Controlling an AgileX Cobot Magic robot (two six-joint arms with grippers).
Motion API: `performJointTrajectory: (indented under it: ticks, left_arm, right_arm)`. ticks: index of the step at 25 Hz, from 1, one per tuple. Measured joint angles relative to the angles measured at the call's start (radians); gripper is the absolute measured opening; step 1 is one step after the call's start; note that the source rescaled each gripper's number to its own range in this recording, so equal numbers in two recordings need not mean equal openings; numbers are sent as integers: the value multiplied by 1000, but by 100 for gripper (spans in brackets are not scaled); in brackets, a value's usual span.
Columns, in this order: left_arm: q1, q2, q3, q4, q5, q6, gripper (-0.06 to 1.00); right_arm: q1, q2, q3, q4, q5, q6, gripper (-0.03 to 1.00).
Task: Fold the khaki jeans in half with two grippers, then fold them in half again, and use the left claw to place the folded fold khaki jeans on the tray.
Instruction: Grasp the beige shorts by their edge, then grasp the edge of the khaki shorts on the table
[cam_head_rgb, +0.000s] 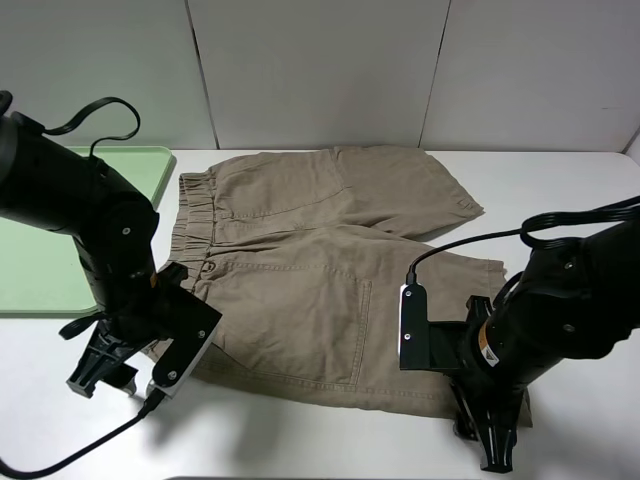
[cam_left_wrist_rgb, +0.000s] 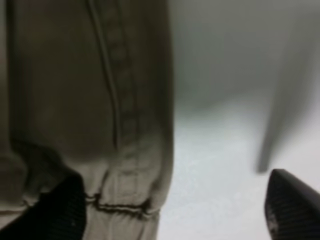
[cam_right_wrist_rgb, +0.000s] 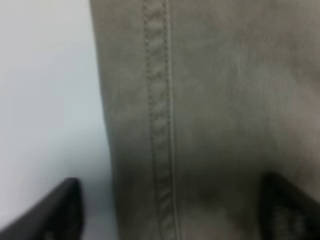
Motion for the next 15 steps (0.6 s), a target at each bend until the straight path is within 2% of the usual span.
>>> performJointTrajectory:
  ticks: [3, 4, 6, 7, 8, 15]
  left_arm:
    - [0, 0, 0, 9, -39, 0, 45]
    - [0, 0, 0, 10, -49, 0, 36]
    - [0, 0, 0, 10, -62, -3, 8]
    - [0, 0, 0, 10, -63, -6, 3]
    - [0, 0, 0, 10, -63, -8, 1]
    - [0, 0, 0, 10, -84, -11, 1]
  right_arm:
    - [0, 2, 0, -1, -8, 0, 44]
    - [0, 3, 0, -2, -13, 0, 34]
    - [0, 5, 1, -5, -15, 0, 15]
    - [0, 6, 1, -5, -16, 0, 5]
    - [0, 7, 1, -6, -18, 0, 0]
    - [0, 7, 1, -8, -18, 0, 0]
